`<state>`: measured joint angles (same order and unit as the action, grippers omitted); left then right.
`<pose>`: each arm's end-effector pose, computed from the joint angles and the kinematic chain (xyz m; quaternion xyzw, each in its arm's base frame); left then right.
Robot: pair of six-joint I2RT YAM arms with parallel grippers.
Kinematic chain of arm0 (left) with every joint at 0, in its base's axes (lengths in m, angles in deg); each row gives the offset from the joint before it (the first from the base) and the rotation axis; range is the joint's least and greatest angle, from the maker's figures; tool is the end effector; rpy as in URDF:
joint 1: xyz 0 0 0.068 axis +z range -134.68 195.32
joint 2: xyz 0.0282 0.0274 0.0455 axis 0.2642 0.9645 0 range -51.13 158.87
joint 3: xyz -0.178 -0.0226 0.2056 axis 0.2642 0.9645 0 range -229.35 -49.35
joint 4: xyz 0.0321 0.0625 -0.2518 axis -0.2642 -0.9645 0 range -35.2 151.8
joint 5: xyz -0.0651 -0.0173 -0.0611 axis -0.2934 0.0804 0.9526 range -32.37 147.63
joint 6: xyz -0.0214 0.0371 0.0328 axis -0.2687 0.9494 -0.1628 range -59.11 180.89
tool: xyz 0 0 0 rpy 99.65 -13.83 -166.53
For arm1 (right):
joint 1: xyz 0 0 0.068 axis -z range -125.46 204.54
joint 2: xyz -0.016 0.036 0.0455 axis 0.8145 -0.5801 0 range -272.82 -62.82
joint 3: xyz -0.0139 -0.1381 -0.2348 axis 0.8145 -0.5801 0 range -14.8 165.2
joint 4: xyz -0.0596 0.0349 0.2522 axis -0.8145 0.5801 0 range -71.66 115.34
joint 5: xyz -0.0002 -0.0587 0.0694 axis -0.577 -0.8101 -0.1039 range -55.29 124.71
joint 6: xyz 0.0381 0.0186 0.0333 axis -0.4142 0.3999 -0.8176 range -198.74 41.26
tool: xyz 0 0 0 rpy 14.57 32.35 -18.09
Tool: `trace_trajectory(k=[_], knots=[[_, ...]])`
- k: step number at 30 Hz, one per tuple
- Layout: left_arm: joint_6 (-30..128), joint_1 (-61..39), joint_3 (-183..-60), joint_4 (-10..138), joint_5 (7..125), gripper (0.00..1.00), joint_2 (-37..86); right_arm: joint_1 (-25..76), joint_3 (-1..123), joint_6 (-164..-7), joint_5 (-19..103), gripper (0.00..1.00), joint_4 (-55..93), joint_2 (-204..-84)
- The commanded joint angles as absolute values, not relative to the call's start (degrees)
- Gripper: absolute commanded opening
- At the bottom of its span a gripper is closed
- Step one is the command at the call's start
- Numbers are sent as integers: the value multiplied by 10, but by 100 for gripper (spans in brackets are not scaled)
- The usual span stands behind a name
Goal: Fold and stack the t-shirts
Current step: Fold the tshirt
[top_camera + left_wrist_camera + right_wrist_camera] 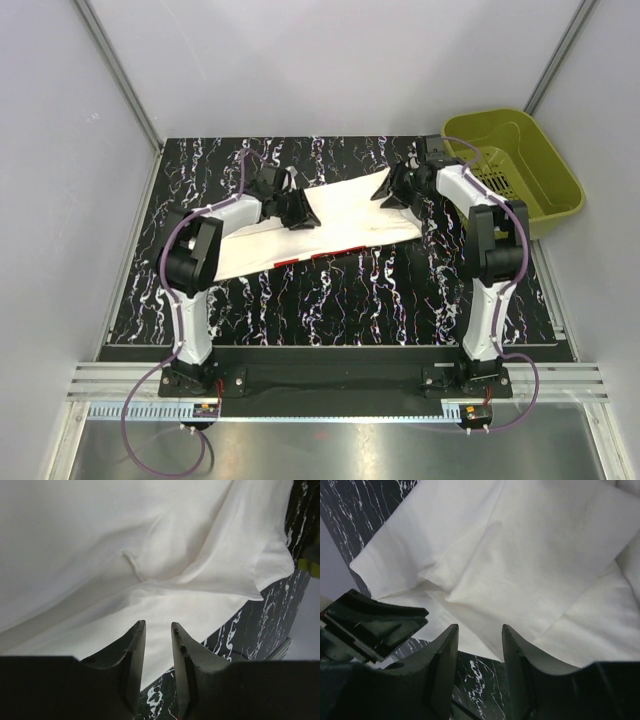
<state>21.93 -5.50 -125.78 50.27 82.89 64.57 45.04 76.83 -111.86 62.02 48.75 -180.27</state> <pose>0.3958 -0.1668 0.1604 -0.0725 0.9194 -0.3416 0.1811 0.4382 0.0899 0.2073 0.1232 0.9242 0.3130 0.1809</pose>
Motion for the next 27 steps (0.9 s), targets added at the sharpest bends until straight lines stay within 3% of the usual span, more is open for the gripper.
trace_trajectory(k=[1, 5, 11, 16, 20, 23, 27], knots=[[241, -51, -1265, 514, 815, 33, 588, 443, 833, -1147, 663, 47, 479, -1848], [238, -48, -1298, 506, 851, 33, 603, 443, 843, -1115, 599, 47, 530, -1847], [198, -105, -1295, 524, 837, 50, 596, 453, 907, -1070, 483, 58, 611, -1863], [160, -176, -1357, 519, 795, 55, 637, 462, 923, -1053, 494, 57, 623, -1871], [140, -183, -1343, 538, 779, 47, 620, 458, 882, -1077, 575, 52, 595, -1858], [156, -178, -1336, 533, 776, 42, 606, 448, 786, -1109, 613, 48, 527, -1818], [162, -165, -1337, 513, 770, 38, 596, 428, 740, -1137, 662, 37, 474, -1825]])
